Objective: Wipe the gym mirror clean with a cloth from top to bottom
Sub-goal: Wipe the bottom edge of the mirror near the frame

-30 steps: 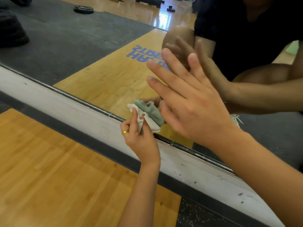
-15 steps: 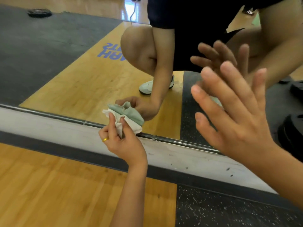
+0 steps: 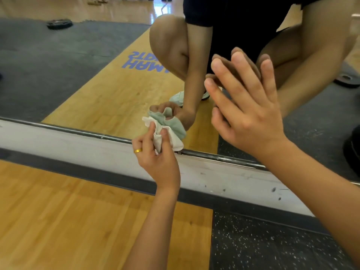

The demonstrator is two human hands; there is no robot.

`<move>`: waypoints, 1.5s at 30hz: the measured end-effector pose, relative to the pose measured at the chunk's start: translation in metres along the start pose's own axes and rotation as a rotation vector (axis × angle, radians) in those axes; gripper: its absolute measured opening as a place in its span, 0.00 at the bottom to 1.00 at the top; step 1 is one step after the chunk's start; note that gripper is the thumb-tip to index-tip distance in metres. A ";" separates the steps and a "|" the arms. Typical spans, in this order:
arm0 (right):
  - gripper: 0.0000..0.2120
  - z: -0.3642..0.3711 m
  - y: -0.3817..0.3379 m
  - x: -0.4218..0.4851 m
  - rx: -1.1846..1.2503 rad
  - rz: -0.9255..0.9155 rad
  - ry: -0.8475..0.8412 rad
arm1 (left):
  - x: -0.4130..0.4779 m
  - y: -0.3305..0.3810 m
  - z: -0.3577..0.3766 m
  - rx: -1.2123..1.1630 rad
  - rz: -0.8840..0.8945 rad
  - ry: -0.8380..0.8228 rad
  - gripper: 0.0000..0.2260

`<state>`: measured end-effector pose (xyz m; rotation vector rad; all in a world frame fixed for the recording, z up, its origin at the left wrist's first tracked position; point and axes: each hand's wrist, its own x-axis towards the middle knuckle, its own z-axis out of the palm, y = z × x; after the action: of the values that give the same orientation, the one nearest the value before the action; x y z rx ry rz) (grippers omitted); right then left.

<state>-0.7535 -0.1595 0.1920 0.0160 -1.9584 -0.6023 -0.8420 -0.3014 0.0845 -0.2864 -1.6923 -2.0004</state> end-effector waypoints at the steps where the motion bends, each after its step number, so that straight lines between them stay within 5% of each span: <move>1: 0.21 0.001 0.000 0.001 0.005 0.007 0.012 | 0.002 0.002 0.001 0.000 0.032 0.001 0.13; 6: 0.23 0.000 0.001 0.001 0.021 0.009 0.019 | 0.005 -0.008 -0.004 0.144 0.215 -0.077 0.12; 11: 0.21 0.002 0.000 0.002 0.025 0.016 0.048 | 0.001 -0.034 -0.024 0.246 0.037 -0.028 0.12; 17: 0.22 0.000 0.002 0.002 0.014 0.009 0.011 | -0.010 0.006 0.007 0.158 0.259 -0.118 0.11; 28: 0.23 -0.002 0.001 0.003 -0.035 0.004 -0.003 | -0.028 -0.012 -0.002 0.132 0.023 -0.068 0.11; 33: 0.21 0.002 0.000 0.003 -0.020 0.011 0.034 | -0.029 0.004 0.015 0.039 0.107 -0.072 0.10; 45: 0.23 -0.004 0.001 0.004 -0.011 -0.008 -0.032 | -0.036 0.006 0.013 0.013 -0.021 -0.021 0.08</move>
<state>-0.7514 -0.1611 0.1973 0.0076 -1.9870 -0.6221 -0.8102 -0.2810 0.0750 -0.2866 -1.7279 -2.0072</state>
